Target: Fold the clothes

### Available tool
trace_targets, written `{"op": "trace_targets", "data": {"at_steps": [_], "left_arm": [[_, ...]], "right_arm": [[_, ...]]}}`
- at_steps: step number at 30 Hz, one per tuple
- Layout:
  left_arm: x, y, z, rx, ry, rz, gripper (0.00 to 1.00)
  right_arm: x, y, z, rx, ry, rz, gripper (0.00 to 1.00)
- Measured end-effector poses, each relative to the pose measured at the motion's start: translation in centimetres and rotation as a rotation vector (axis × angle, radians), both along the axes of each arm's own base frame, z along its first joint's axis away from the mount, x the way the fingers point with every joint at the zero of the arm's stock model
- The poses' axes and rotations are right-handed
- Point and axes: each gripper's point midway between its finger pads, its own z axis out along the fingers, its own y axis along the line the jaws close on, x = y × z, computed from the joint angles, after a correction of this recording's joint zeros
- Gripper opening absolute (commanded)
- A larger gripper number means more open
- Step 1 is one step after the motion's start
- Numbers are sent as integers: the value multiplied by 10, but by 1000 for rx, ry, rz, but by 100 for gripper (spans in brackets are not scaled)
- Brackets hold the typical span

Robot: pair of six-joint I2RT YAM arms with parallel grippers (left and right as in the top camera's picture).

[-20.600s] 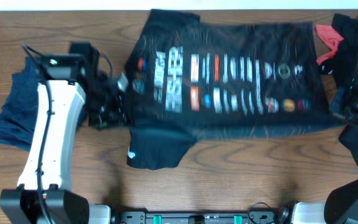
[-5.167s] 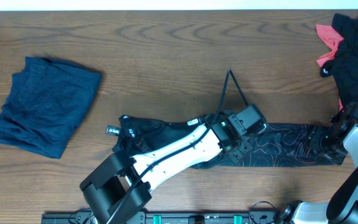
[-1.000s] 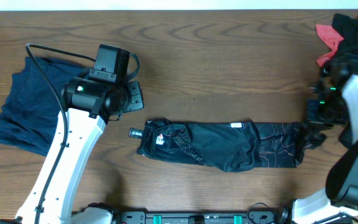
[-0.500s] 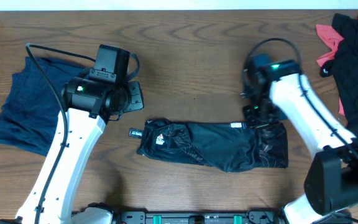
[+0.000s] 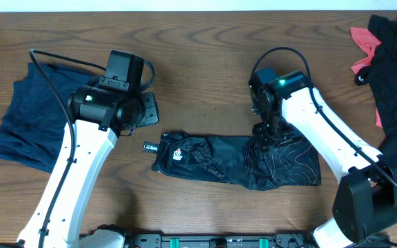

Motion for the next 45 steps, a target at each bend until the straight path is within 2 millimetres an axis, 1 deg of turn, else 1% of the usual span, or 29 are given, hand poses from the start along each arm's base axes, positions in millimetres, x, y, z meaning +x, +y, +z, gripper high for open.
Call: {"op": "trace_targets", "data": {"at_steps": [3, 7, 10, 13, 15, 19, 22, 25, 26, 27, 32, 34, 36, 37, 41, 44, 45], "left_arm": [[-5, 0, -2, -2, 23, -3, 39], [-7, -1, -4, -6, 32, -5, 39], [-7, -1, -5, -7, 32, -6, 39], [-7, -1, -5, -7, 33, -6, 39], [-7, -1, -5, -7, 33, -6, 39], [-7, -1, -5, -10, 34, -7, 39], [-7, -1, -5, -9, 34, -7, 39], [-7, -1, -5, -9, 34, -7, 39], [-7, -1, -5, -9, 34, -7, 39], [-7, -1, -5, -9, 34, -7, 39], [-7, -1, -5, -10, 34, -7, 39], [-7, -1, -5, -10, 34, -7, 39], [-7, -1, -5, -10, 34, -7, 39], [-7, -1, -5, -10, 34, -7, 39], [-7, -1, -5, -9, 34, -7, 39], [-7, -1, -5, -9, 34, -7, 39], [-7, -1, -5, -10, 34, -7, 39]], "right_arm": [[5, -14, 1, -41, -20, -71, 64], [10, -35, 0, -74, -29, -158, 61], [3, -45, -9, -93, -2, -178, 60], [-10, -49, -25, -108, 32, -188, 63], [-19, -49, -38, -106, 53, -193, 64], [-34, -39, -58, -34, 98, -211, 62], [-42, -29, -69, 28, 124, -224, 55], [-47, -24, -74, 61, 141, -232, 46], [-48, -23, -75, 68, 143, -233, 42], [-48, -22, -76, 74, 144, -236, 35], [-46, -18, -77, 96, 136, -241, 12], [-46, -17, -77, 101, 137, -242, 11], [-45, -16, -77, 106, 135, -241, 11], [-46, -16, -77, 105, 136, -240, 15], [-46, -23, -77, 73, 132, -245, 21], [-38, -30, -73, 63, 86, -269, 30], [-34, -33, -71, 68, 63, -279, 36]]}}
